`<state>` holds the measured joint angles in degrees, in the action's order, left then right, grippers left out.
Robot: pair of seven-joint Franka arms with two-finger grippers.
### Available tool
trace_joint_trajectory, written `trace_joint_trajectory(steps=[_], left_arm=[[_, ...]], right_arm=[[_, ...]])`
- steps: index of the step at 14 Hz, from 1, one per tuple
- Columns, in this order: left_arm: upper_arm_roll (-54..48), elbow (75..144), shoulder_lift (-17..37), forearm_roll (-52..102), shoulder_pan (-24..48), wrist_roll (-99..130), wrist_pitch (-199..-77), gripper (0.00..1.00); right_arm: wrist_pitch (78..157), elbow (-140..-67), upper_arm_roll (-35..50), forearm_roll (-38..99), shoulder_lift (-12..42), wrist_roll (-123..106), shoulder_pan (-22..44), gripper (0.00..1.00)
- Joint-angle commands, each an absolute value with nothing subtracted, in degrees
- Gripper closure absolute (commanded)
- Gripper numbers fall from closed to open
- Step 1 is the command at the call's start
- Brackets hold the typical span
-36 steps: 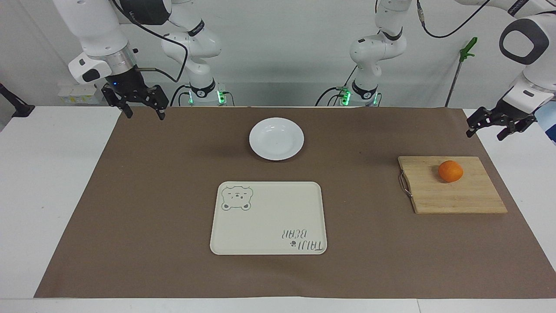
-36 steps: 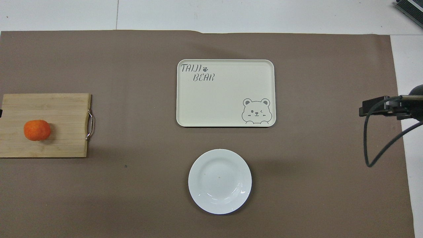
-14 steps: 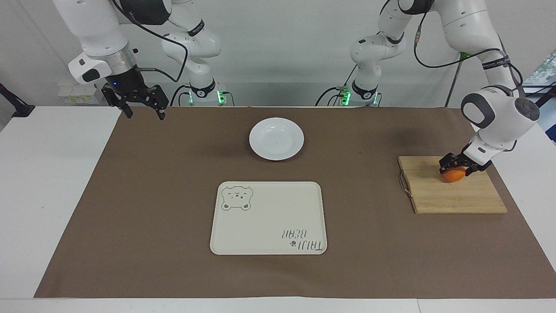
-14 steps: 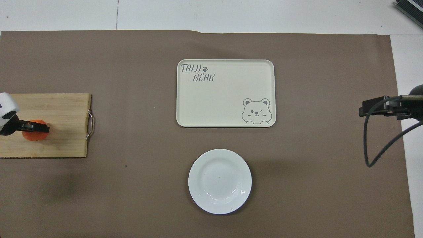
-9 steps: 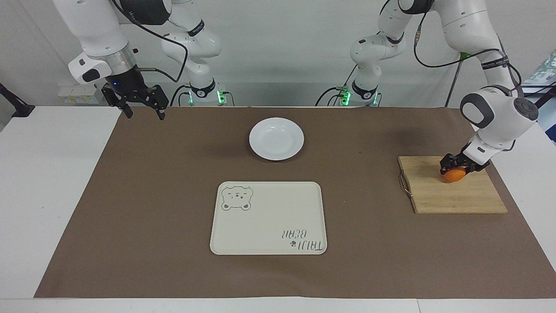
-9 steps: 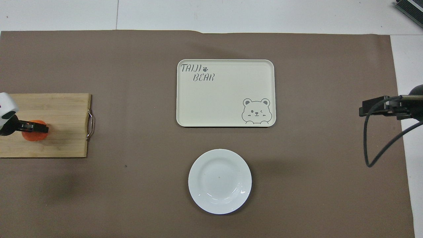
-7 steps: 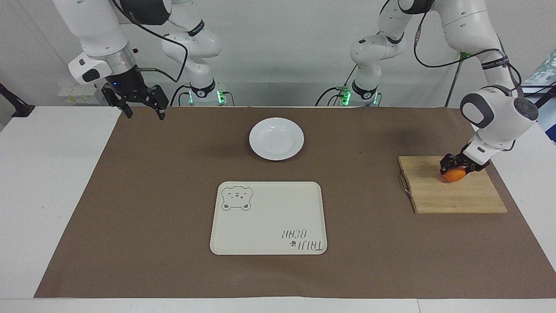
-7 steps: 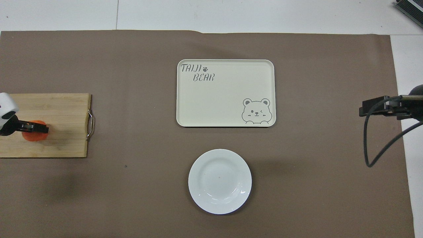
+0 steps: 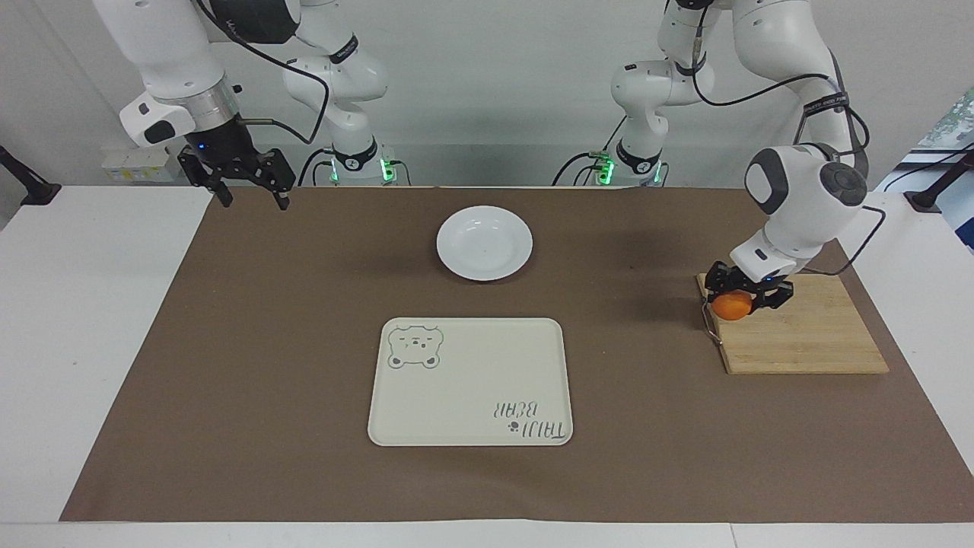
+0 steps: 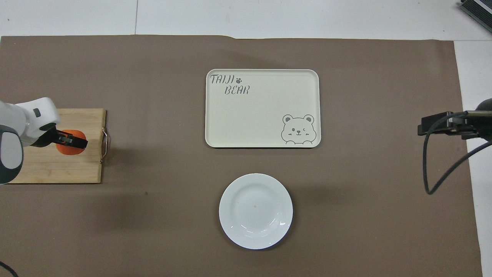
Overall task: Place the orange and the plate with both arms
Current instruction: 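Carry the orange with the left gripper over the white plate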
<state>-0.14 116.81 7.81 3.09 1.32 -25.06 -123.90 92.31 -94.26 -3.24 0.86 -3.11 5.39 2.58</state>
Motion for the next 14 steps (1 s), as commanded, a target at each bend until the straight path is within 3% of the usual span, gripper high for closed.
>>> trace_joint_trajectory(steps=[1, 5, 14], left_arm=[[0.7, 117.8, 7.0, 3.7, 7.5, -22.1, -125.2, 1.0], [0.5, 117.8, 6.7, 4.0, 16.9, -21.9, -124.0, 1.0], [0.2, 118.5, 3.7, 19.8, 33.9, -15.6, -116.8, 1.0]], right_arm=[[91.9, -94.1, -2.7, 0.8, -3.2, 6.5, 2.0, 0.0], [91.9, -94.1, -2.7, 0.8, -3.2, 6.5, 2.0, 0.0], [91.9, -94.1, -2.7, 0.8, -3.2, 6.5, 2.0, 0.0]])
